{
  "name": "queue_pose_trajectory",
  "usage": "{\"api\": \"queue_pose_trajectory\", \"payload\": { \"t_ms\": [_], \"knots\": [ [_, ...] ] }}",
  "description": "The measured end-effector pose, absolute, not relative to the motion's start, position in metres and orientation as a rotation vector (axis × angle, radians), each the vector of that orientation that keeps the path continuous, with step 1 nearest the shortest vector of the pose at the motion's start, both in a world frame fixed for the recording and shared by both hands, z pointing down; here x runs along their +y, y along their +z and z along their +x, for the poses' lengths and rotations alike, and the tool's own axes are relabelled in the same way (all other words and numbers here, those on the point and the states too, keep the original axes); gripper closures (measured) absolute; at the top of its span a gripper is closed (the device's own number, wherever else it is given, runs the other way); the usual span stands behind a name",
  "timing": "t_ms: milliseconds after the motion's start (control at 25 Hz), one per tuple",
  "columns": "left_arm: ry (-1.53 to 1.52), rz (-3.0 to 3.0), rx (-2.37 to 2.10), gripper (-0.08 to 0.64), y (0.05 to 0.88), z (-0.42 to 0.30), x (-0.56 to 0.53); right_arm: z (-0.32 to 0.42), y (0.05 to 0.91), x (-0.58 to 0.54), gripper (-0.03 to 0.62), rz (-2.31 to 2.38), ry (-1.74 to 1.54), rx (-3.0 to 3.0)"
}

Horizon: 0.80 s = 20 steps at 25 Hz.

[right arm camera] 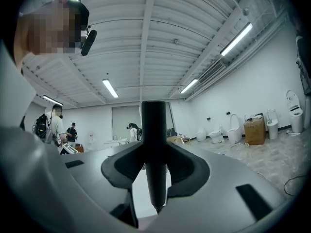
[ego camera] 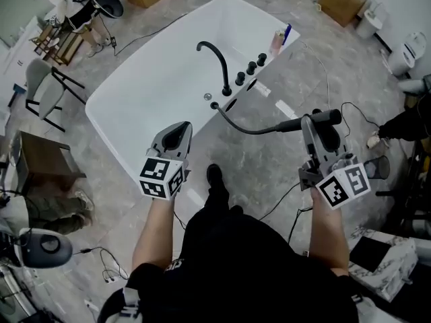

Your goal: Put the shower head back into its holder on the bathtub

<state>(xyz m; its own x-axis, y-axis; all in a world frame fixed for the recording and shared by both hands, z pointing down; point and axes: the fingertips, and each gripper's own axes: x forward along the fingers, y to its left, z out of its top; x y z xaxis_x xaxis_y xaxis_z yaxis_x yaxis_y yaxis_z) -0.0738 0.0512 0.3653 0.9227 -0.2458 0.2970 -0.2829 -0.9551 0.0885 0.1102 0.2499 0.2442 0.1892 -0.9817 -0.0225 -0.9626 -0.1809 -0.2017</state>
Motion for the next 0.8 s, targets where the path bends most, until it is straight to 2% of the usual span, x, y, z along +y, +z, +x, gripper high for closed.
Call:
{"api": "queue_pose_trajectory", "payload": {
  "t_ms": [360, 560, 800],
  "knots": [
    [0.428, 2.95, -0.418, 0.544, 0.362, -0.006, -0.081, 0.16, 0.217, 0.099, 0.443, -2.227, -0.154, 1.979],
    [0.439, 2.919, -0.429, 0.544, 0.374, -0.004, -0.139, 0.16, 0.224, 0.022, 0.443, -2.203, -0.205, 2.037],
    [0.452, 2.865, -0.488, 0.545, 0.386, -0.006, -0.147, 0.168, 0.239, 0.004, 0.443, -2.15, -0.292, 2.089]
  ]
}}
